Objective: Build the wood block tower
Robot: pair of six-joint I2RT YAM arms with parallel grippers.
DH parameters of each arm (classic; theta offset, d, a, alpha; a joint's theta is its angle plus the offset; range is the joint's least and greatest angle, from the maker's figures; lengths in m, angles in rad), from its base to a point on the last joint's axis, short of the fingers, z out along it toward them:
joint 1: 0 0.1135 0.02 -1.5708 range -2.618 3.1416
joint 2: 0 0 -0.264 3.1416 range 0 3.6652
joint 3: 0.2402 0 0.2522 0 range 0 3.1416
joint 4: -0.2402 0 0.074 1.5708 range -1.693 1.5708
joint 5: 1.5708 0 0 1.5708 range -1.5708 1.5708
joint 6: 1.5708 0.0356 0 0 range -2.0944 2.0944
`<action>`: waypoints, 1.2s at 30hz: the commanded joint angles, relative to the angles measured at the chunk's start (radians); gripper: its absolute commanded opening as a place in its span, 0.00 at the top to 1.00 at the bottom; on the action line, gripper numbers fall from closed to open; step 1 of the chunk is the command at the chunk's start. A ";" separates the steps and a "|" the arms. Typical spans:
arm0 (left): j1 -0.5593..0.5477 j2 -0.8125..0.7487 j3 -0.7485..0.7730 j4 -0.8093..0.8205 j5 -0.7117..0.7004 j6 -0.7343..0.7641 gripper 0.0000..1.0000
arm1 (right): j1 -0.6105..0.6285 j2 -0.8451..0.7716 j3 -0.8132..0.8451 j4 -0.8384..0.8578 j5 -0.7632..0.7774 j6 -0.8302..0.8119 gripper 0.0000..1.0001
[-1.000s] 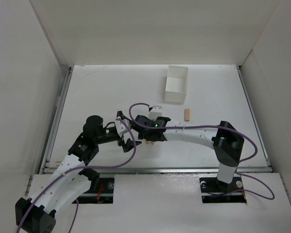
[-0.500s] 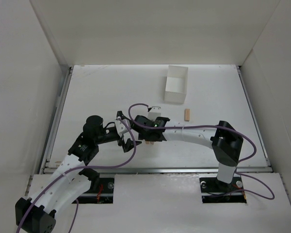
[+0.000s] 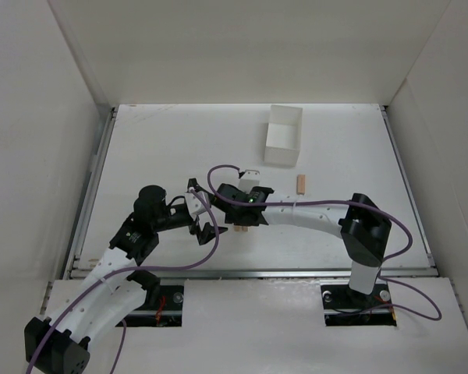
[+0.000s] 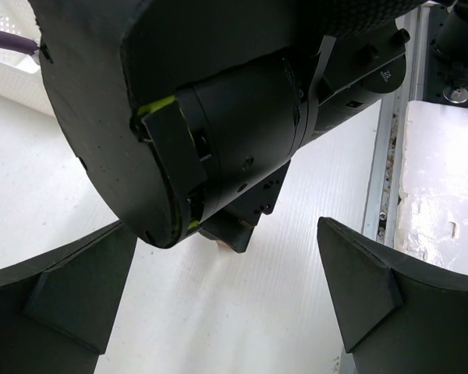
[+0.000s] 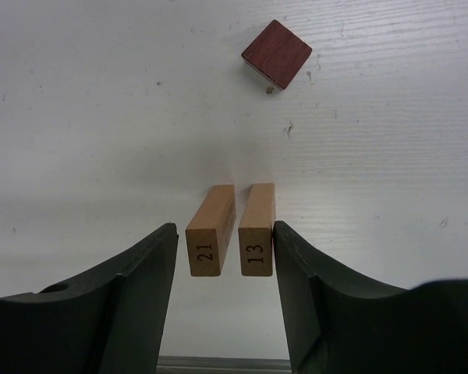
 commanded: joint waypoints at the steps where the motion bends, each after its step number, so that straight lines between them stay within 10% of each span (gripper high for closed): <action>1: -0.002 -0.017 0.014 0.010 0.008 0.007 0.00 | -0.002 0.006 0.001 0.028 0.002 -0.005 0.42; 36: -0.002 -0.026 0.014 0.010 0.008 0.007 0.00 | -0.002 0.062 0.002 0.028 -0.007 -0.005 0.42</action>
